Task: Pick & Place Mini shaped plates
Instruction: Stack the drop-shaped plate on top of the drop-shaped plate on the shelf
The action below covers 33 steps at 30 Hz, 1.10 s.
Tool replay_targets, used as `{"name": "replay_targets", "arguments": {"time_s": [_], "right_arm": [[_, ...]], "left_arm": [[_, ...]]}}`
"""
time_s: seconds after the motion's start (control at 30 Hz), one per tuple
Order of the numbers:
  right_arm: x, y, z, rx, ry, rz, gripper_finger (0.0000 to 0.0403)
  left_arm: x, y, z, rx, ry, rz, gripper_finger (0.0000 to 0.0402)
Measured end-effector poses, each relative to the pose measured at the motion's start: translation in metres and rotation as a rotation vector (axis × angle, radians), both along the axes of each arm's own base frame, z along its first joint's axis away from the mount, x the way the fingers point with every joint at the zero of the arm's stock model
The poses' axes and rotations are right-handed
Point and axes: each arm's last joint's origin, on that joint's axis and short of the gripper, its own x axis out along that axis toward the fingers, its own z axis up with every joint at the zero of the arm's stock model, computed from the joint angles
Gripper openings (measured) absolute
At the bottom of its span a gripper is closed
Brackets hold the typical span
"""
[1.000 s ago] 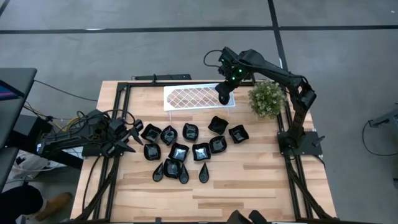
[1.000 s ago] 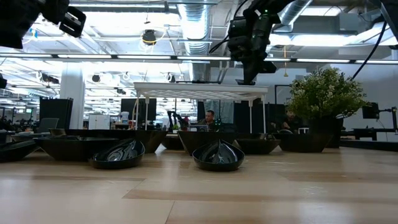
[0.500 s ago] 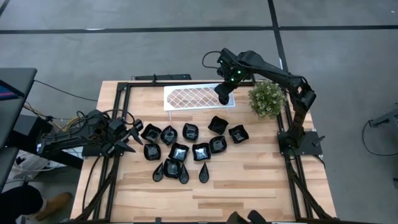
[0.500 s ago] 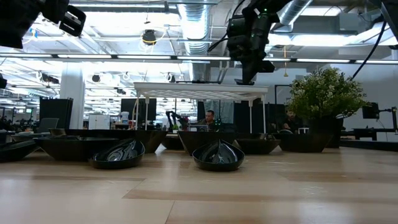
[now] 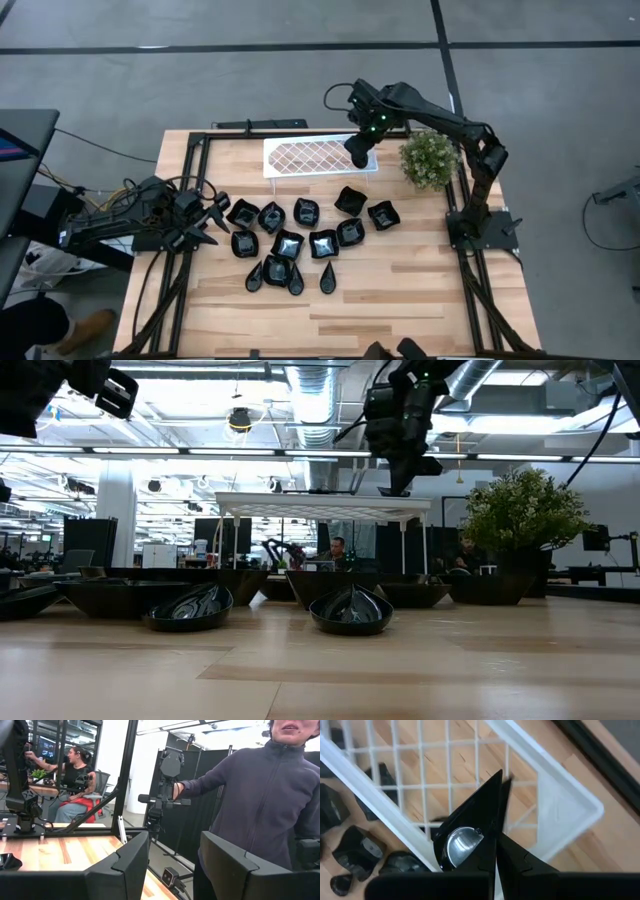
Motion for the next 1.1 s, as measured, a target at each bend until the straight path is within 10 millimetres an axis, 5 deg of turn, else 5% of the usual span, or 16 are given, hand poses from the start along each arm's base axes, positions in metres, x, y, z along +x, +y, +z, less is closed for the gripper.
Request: {"name": "replay_targets", "arguments": {"time_s": [1.1], "right_arm": [[-0.005,-0.003,-0.010,0.053,-0.009,-0.005,0.0002]], "left_arm": [[0.000,0.000,0.001,0.001,-0.007,0.000,0.0182]]}}
